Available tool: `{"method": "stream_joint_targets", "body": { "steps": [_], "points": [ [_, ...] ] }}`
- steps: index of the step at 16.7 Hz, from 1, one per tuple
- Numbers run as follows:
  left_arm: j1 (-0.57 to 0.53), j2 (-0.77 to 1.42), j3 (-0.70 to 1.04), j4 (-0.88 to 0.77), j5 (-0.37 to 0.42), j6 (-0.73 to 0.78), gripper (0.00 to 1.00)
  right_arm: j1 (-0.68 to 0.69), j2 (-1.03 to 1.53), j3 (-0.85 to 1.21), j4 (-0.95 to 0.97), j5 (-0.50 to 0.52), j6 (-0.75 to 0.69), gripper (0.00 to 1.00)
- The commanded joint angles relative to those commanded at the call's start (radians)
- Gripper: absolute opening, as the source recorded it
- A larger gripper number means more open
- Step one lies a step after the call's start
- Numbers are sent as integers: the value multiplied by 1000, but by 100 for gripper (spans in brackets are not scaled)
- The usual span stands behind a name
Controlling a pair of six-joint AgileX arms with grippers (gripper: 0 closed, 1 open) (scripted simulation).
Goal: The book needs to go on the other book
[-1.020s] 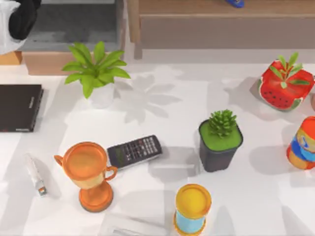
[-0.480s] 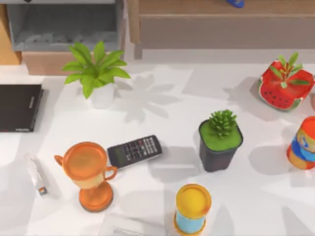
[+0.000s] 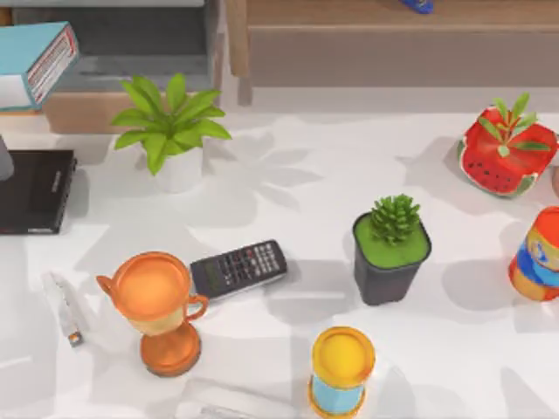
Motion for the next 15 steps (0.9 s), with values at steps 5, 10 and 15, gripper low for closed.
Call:
{"method": "stream_joint_targets", "body": {
  "steps": [5,10,15],
  "points": [
    [82,189,-29,-50,-29,205,0,0,0,0,0,0,0,100],
    [86,202,-29,-53,-32,216,0,0,0,0,0,0,0,100],
    [80,224,-15,-44,-36,213,0,0,0,0,0,0,0,100]
  ]
}}
